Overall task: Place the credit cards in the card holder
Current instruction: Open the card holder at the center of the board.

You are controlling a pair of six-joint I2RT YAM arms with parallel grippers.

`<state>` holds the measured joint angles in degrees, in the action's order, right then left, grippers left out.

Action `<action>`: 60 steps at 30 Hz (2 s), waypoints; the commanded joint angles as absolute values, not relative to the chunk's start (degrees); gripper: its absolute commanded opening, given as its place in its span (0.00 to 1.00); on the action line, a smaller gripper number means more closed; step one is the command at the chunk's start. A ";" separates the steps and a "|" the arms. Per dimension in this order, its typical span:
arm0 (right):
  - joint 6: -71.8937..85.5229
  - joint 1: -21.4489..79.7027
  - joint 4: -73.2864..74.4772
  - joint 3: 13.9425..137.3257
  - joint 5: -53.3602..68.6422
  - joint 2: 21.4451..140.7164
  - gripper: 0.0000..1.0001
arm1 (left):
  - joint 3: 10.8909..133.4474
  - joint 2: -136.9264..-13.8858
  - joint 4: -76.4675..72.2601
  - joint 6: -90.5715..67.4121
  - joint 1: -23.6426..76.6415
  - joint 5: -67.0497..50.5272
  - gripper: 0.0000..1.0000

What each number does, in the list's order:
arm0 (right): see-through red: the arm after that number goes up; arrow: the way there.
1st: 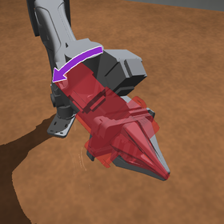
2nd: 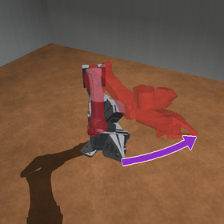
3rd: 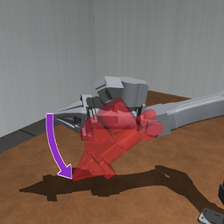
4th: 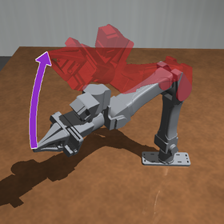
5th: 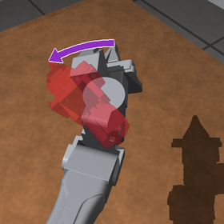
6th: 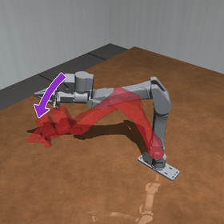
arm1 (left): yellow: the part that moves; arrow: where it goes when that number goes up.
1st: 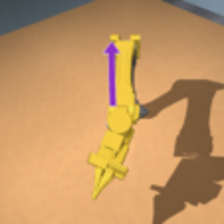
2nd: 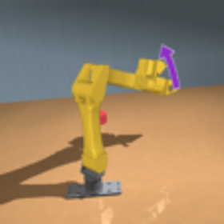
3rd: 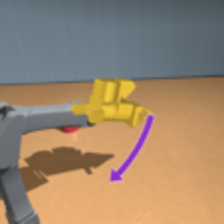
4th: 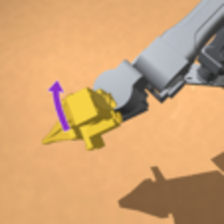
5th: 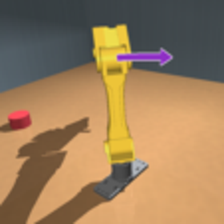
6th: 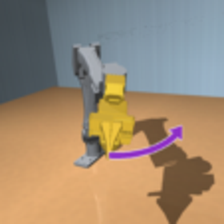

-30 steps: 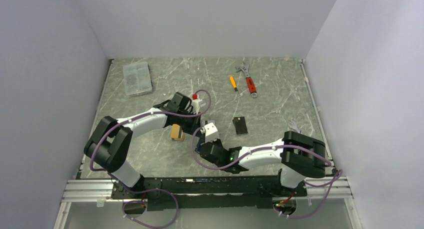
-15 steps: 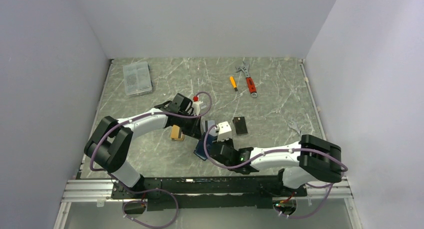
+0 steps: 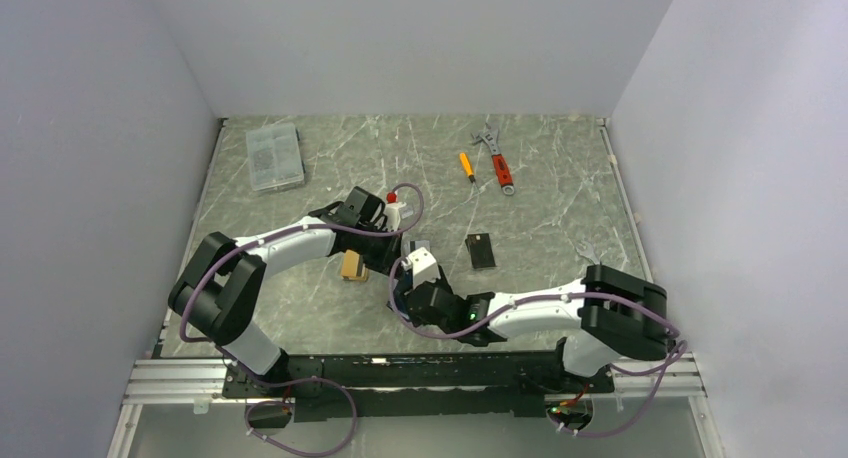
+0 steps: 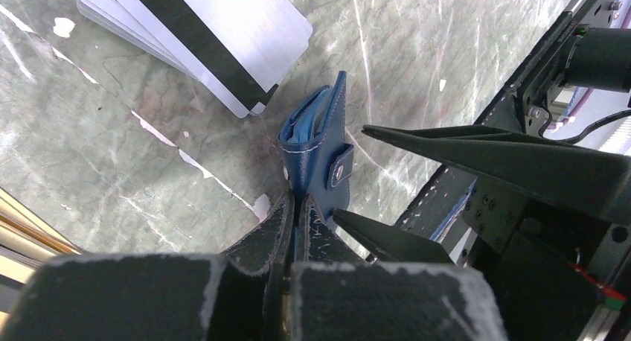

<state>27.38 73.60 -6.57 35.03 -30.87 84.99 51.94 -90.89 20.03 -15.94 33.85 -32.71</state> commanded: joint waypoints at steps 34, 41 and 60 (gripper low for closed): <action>39.27 71.05 -6.92 28.06 -40.33 77.31 0.00 | 52.80 -90.97 21.72 -13.54 34.50 -31.21 0.00; 46.51 71.13 1.55 25.54 -40.87 71.92 0.15 | 52.72 -90.53 21.79 -14.05 34.60 -31.38 0.00; 38.80 64.35 8.93 36.71 -34.79 66.86 0.51 | 57.34 -83.20 31.97 2.95 27.56 -35.78 0.76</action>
